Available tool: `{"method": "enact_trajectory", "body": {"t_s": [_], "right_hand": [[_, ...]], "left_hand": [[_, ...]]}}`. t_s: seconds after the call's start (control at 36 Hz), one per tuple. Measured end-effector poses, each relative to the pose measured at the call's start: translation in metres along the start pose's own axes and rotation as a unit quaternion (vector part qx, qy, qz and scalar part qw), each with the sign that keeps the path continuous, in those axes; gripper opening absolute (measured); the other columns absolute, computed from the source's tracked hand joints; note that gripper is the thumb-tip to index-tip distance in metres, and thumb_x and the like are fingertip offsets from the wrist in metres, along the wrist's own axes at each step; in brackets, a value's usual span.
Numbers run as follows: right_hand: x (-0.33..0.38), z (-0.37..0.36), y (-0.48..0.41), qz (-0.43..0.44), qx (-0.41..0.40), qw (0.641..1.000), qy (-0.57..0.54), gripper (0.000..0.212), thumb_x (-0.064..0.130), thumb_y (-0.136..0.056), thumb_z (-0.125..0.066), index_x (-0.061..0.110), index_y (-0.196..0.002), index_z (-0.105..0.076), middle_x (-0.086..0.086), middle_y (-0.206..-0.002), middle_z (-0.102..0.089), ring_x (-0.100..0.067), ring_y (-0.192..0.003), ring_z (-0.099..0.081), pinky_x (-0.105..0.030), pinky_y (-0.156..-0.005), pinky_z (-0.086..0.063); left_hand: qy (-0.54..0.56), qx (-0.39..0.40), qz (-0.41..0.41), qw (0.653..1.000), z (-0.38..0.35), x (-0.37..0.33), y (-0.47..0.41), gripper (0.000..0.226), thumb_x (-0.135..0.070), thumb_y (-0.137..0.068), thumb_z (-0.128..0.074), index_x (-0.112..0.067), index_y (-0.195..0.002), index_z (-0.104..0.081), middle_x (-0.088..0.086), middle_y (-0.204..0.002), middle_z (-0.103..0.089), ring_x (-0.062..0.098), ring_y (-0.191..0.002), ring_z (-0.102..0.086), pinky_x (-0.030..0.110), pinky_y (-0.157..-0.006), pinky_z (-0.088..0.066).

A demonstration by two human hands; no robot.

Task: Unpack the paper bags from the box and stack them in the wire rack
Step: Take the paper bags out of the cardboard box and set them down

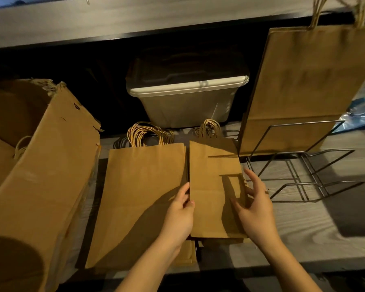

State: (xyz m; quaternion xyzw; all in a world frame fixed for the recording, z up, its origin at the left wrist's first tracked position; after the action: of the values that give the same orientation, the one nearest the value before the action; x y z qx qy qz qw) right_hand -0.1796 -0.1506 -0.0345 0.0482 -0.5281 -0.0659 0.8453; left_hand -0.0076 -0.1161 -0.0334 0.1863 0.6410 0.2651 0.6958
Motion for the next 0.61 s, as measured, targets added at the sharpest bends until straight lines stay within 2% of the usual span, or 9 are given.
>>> {"method": "enact_trajectory", "body": {"t_s": [0.06, 0.11, 0.17, 0.22, 0.28, 0.36, 0.5, 0.61], "right_hand": [[-0.004, 0.0, 0.0, -0.004, 0.018, 0.999, 0.036, 0.071, 0.001, -0.083, -0.065, 0.035, -0.138, -0.034, 0.005, -0.147, -0.03, -0.015, -0.134, -0.034, -0.034, -0.11, -0.031], [-0.007, -0.001, 0.001, -0.006, 0.039, 0.996, 0.082, 0.066, 0.005, -0.085, -0.065, 0.032, -0.137, -0.036, 0.003, -0.153, -0.022, -0.016, -0.14, -0.024, -0.026, -0.107, -0.022], [-0.009, -0.003, 0.004, 0.001, 0.05, 0.993, 0.11, 0.062, 0.008, -0.085, -0.066, 0.031, -0.136, -0.039, 0.003, -0.155, -0.02, -0.015, -0.142, -0.02, -0.022, -0.103, -0.019], [-0.007, -0.005, 0.006, 0.012, 0.054, 0.99, 0.127, 0.06, 0.009, -0.085, -0.066, 0.031, -0.136, -0.041, 0.003, -0.154, -0.02, -0.015, -0.142, -0.02, -0.023, -0.106, -0.021], [-0.003, -0.008, 0.008, 0.024, 0.068, 0.989, 0.128, 0.057, 0.01, -0.086, -0.065, 0.031, -0.134, -0.042, 0.005, -0.154, -0.021, -0.015, -0.141, -0.021, -0.024, -0.107, -0.023], [0.004, -0.015, 0.01, 0.048, 0.087, 0.986, 0.131, 0.053, 0.015, -0.088, -0.064, 0.034, -0.133, -0.043, 0.008, -0.151, -0.025, -0.012, -0.139, -0.025, -0.024, -0.106, -0.026], [0.025, -0.028, 0.012, 0.1, 0.116, 0.977, 0.151, 0.05, 0.019, -0.091, -0.06, 0.032, -0.136, -0.041, 0.014, -0.143, -0.038, 0.007, -0.122, -0.028, -0.012, -0.098, -0.026], [0.047, -0.039, 0.01, 0.137, 0.15, 0.966, 0.159, 0.047, 0.024, -0.092, -0.058, 0.033, -0.135, -0.041, 0.016, -0.133, -0.047, 0.003, -0.121, -0.041, -0.014, -0.096, -0.035]], "left_hand": [[-0.027, 0.024, 0.004, 0.999, -0.006, -0.002, 0.002, 0.049, -0.013, -0.101, -0.038, -0.027, -0.147, -0.027, -0.003, -0.145, -0.038, 0.006, -0.115, -0.044, 0.021, -0.094, -0.037], [-0.057, 0.055, 0.01, 0.997, -0.013, 0.0, 0.006, 0.051, -0.014, -0.102, -0.037, -0.028, -0.148, -0.021, -0.006, -0.138, -0.046, 0.002, -0.111, -0.048, 0.02, -0.096, -0.036], [-0.093, 0.084, 0.021, 0.992, -0.019, 0.003, 0.009, 0.054, -0.018, -0.102, -0.038, -0.029, -0.15, -0.015, -0.002, -0.143, -0.043, 0.008, -0.126, -0.043, 0.023, -0.104, -0.03], [-0.117, 0.103, 0.029, 0.987, -0.022, 0.005, 0.01, 0.058, -0.023, -0.101, -0.04, -0.028, -0.151, -0.011, 0.003, -0.153, -0.029, 0.014, -0.14, -0.028, 0.027, -0.111, -0.021], [-0.13, 0.118, 0.027, 0.984, -0.025, 0.003, 0.011, 0.058, -0.025, -0.101, -0.041, -0.027, -0.151, -0.011, 0.003, -0.155, -0.024, 0.013, -0.141, -0.024, 0.024, -0.11, -0.021], [-0.136, 0.128, 0.024, 0.982, -0.022, -0.003, 0.012, 0.057, -0.025, -0.101, -0.041, -0.026, -0.15, -0.013, 0.003, -0.153, -0.03, 0.012, -0.139, -0.029, 0.015, -0.098, -0.026], [-0.176, 0.112, -0.025, 0.978, -0.003, -0.021, 0.013, 0.053, -0.029, -0.1, -0.042, -0.029, -0.149, -0.021, -0.005, -0.151, -0.032, 0.011, -0.137, -0.032, 0.024, -0.106, -0.025], [-0.274, 0.126, -0.056, 0.952, 0.017, -0.047, 0.017, 0.048, -0.028, -0.101, -0.04, -0.028, -0.147, -0.027, -0.001, -0.149, -0.036, 0.014, -0.133, -0.037, 0.027, -0.107, -0.029]]}}
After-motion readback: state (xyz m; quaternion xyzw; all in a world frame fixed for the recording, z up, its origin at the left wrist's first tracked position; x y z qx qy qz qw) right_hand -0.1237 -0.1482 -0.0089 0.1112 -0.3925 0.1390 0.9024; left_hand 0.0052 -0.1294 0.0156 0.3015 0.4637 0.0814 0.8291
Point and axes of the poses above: each hand's wrist, its own y-axis away from the middle knuckle, its own z-axis out of the back of the hand, x = y × z, the point moved 6 cm from there along -y, towards the middle knuckle
